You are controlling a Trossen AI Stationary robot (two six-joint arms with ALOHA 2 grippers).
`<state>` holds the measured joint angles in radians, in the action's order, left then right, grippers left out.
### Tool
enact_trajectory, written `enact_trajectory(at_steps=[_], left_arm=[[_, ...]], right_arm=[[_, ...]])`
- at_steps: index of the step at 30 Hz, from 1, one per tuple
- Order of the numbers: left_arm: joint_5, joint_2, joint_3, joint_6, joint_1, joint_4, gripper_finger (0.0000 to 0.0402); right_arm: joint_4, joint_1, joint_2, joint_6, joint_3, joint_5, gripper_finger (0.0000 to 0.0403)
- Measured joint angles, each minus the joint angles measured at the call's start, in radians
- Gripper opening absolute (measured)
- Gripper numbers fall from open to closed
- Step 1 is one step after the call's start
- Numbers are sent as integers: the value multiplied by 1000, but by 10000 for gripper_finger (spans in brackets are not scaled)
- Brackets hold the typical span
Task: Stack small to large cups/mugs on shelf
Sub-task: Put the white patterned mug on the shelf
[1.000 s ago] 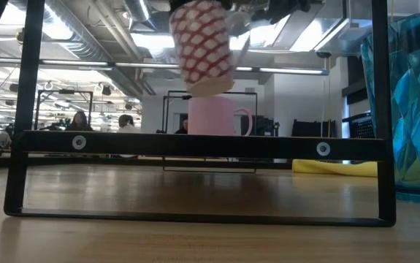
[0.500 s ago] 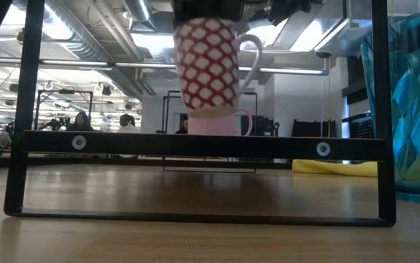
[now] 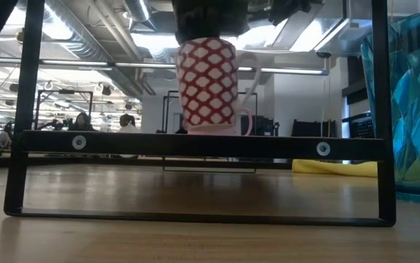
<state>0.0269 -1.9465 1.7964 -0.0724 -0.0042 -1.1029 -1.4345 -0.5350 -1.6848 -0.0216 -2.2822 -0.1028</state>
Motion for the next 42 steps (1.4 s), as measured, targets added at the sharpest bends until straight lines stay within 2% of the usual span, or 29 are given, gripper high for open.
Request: enact_trajectory(at_steps=[32,42], left_arm=[[9,-25,-13,-24,13,26,18],[5,-25,-13,-14,26,45,46]], right_arm=[[-34,0,0,19,0,-2,126],[-33,0,0,27,0,-2,126]])
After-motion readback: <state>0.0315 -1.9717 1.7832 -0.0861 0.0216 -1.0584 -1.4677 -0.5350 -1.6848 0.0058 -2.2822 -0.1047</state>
